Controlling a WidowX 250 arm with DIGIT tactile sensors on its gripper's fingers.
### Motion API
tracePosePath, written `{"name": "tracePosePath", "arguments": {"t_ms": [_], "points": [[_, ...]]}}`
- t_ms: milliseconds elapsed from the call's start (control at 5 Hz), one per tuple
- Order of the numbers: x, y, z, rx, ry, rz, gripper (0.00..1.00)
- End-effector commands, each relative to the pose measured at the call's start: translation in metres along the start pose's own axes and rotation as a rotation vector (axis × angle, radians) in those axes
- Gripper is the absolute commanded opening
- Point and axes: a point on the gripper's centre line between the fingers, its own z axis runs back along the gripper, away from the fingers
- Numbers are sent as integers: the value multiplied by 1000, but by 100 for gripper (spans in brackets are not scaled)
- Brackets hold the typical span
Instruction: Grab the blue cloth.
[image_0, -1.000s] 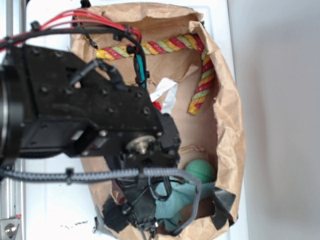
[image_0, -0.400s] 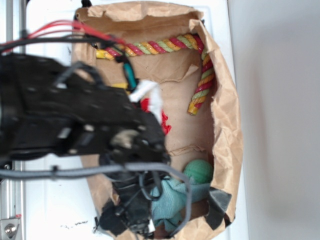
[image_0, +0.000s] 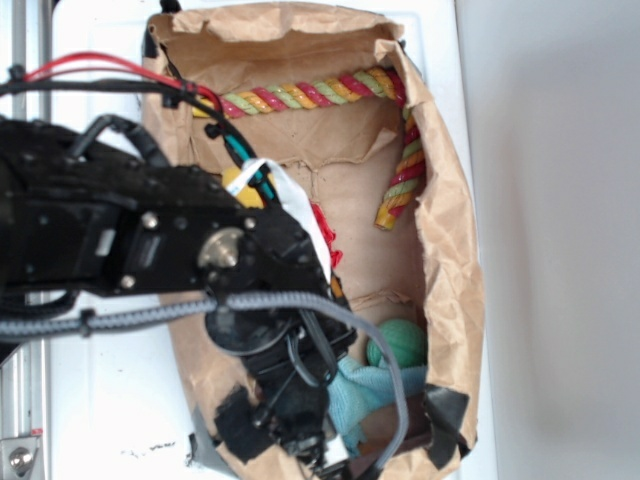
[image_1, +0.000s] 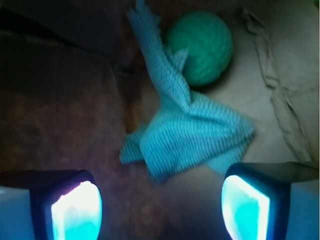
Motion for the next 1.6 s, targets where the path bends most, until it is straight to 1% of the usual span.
{"name": "tracePosePath", "arguments": {"t_ms": [0, 200, 600, 800, 1400], "points": [[36, 5, -7, 1, -110, 39, 100], [50, 10, -11, 91, -161, 15, 100], [51, 12, -17, 170, -178, -42, 100], [51, 10, -14, 144, -196, -30, 0], [50, 11, -11, 144, -191, -28, 0]]}}
